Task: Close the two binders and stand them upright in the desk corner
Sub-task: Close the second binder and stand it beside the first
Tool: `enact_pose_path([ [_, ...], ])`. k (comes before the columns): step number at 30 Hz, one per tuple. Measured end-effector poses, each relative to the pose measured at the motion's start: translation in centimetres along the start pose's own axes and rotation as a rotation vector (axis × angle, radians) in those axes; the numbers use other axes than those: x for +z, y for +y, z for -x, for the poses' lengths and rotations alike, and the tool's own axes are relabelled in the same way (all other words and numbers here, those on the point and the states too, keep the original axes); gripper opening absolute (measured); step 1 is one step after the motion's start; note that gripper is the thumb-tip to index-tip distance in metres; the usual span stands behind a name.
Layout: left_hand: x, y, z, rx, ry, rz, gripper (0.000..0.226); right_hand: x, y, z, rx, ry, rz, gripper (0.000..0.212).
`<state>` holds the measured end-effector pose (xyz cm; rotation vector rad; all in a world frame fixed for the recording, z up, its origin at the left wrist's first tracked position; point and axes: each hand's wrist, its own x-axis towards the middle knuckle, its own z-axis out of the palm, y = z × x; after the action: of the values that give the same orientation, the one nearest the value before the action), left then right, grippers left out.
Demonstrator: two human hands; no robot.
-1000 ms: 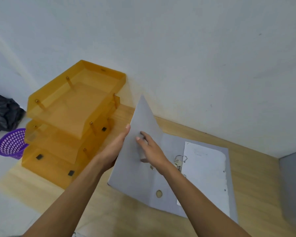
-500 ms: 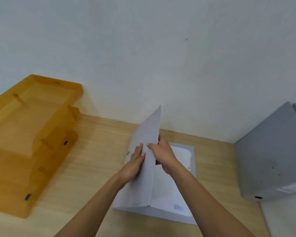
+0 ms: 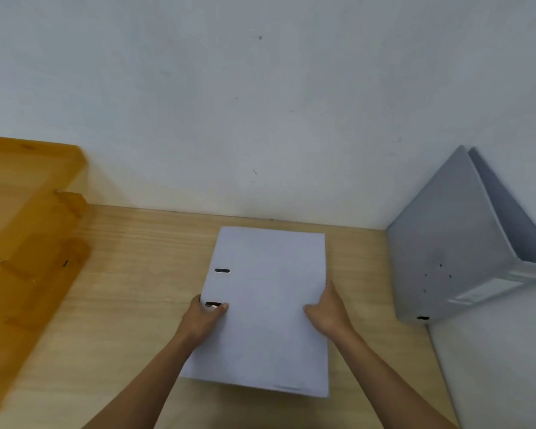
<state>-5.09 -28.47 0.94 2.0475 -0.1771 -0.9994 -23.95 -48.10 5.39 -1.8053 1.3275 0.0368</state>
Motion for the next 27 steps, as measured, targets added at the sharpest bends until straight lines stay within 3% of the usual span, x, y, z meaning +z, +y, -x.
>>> enact_pose_path([
  [3, 0.8, -0.6, 0.1, -0.003, -0.016, -0.015, 0.042, 1.4, 0.4, 0.1, -0.134, -0.152, 0.308, 0.090],
  [8, 1.0, -0.7, 0.4, 0.029, -0.039, -0.001, 0.011, 4.8, 0.7, 0.5, -0.189, -0.421, 0.380, 0.080],
  [12, 1.1, -1.2, 0.6, -0.009, -0.063, -0.012, 0.037, 5.6, 3.2, 0.8, -0.147, -0.470, 0.367, 0.084],
  [15, 0.8, -1.8, 0.5, -0.029, -0.071, -0.007, 0.033, 5.6, 4.0, 1.2, -0.147, -0.472, 0.374, 0.088],
  [19, 0.4, -0.9, 0.6, -0.149, -0.068, 0.158, 0.033, 5.6, 3.3, 1.6, -0.090, -0.452, 0.205, 0.082],
  [22, 0.4, -0.1, 0.8, -0.262, -0.085, 0.328, 0.058, 5.9, 2.8, 2.2, -0.049, -0.433, 0.136, 0.082],
  [27, 0.9, 0.5, 1.6, -0.254, -0.180, 0.487, 0.082, 5.4, 0.6, 3.4, 0.030, -0.358, -0.026, 0.084],
])
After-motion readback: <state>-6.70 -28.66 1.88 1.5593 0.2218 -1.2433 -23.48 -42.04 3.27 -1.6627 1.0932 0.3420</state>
